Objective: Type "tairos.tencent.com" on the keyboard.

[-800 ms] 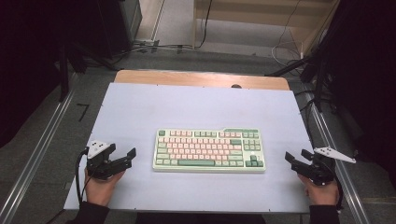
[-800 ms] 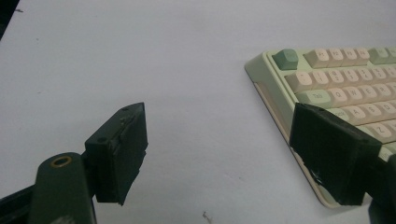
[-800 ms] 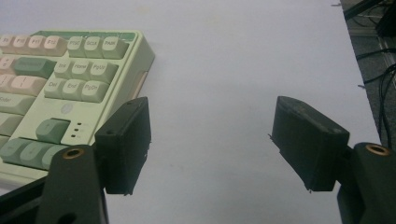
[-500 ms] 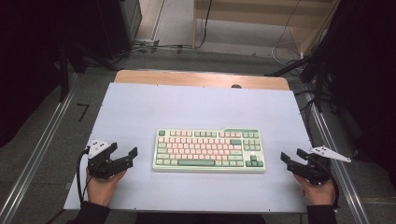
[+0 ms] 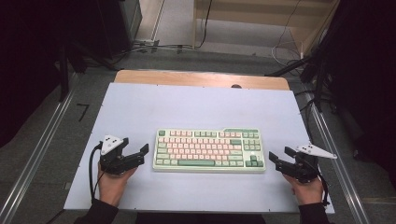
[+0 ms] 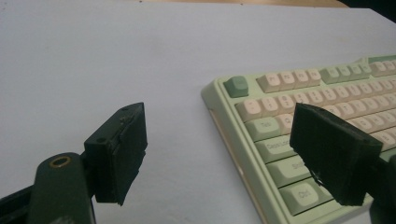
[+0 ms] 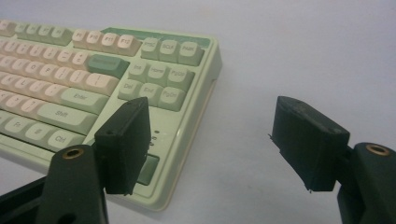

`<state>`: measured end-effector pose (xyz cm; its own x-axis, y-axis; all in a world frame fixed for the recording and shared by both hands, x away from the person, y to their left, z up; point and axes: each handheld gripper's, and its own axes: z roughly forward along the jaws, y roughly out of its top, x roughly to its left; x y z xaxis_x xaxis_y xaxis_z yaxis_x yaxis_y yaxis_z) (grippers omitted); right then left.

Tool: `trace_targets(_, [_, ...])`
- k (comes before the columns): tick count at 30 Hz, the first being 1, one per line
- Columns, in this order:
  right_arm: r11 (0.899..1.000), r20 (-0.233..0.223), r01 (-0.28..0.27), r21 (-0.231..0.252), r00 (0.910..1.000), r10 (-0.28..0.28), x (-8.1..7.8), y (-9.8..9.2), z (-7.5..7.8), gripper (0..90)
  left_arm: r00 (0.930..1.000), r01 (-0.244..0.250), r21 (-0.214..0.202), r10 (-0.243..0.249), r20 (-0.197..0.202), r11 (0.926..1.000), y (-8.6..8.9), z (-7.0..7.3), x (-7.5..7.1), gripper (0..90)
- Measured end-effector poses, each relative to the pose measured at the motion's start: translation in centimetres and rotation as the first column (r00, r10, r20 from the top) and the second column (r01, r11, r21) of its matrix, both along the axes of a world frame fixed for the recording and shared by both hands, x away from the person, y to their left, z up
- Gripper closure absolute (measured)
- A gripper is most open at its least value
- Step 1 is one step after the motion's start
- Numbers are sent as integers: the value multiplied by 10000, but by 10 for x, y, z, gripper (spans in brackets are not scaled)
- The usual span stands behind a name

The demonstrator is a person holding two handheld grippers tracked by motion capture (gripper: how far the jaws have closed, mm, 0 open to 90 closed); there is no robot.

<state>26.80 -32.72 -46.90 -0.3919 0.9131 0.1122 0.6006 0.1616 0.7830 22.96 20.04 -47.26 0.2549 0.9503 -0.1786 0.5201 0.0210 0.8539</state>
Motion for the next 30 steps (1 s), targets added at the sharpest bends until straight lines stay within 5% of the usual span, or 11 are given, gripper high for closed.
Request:
trace_targets(13, [9984, -5, -565, 8, 9984, 565, 2, 23, 1, 265, 9978, 656, 295, -659, 90, 9974, -28, 3, 13, 199])
trace_targets(30, [9901, 84, -1405, -58, 9900, 1405, 11, 65, 3, 264, 9847, 1743, 565, -1737, -162, 9831, -73, 1, 38, 211])
